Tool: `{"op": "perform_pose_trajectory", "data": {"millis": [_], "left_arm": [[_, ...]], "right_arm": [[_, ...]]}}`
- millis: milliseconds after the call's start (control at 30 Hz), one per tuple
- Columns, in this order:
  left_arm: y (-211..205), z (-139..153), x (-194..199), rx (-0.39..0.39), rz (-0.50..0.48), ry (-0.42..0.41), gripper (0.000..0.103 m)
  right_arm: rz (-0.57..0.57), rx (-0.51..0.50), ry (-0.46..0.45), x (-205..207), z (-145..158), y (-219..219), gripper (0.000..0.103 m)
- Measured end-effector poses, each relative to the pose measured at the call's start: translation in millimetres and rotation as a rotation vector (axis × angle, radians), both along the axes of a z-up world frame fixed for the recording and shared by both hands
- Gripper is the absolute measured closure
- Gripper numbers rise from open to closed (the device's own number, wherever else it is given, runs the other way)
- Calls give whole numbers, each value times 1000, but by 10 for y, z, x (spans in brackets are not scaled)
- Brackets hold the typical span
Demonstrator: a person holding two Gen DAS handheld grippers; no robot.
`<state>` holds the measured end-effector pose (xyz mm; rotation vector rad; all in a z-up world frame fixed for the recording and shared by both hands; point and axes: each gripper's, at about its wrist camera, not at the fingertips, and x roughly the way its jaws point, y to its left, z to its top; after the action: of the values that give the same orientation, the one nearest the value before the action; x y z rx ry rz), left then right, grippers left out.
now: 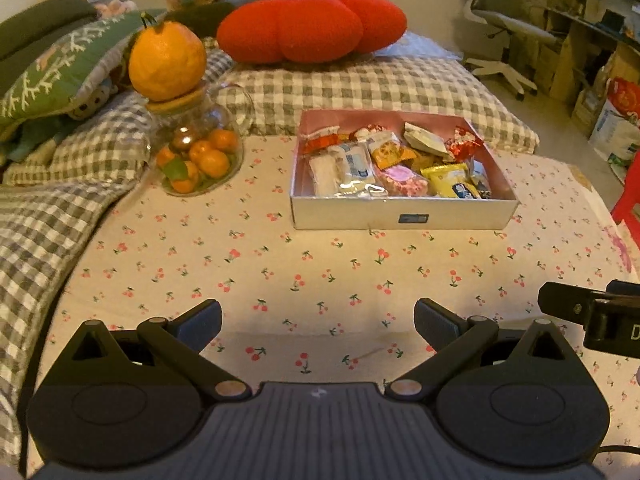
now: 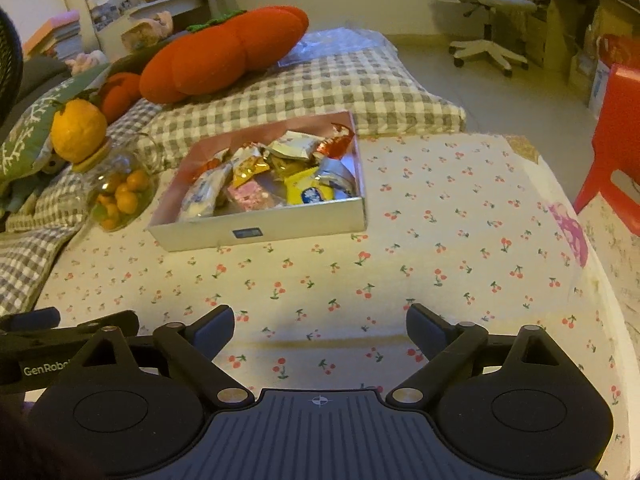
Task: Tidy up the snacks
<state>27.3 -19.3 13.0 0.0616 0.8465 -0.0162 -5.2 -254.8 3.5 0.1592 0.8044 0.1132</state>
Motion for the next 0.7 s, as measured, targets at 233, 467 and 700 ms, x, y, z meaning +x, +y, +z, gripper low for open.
{"op": "perform_pose_trajectory", "data": {"millis": [233, 467, 700], "left_arm": [[-38, 130, -121, 38, 9, -28, 0], [-20, 211, -183, 49, 26, -21, 0], [21, 341, -268, 43, 59, -53, 0]], "right_arm": [[9, 32, 9, -92, 163, 51, 8], [26, -13, -41, -213, 316, 127, 8], [48, -21, -61, -288, 432, 201, 8]]}}
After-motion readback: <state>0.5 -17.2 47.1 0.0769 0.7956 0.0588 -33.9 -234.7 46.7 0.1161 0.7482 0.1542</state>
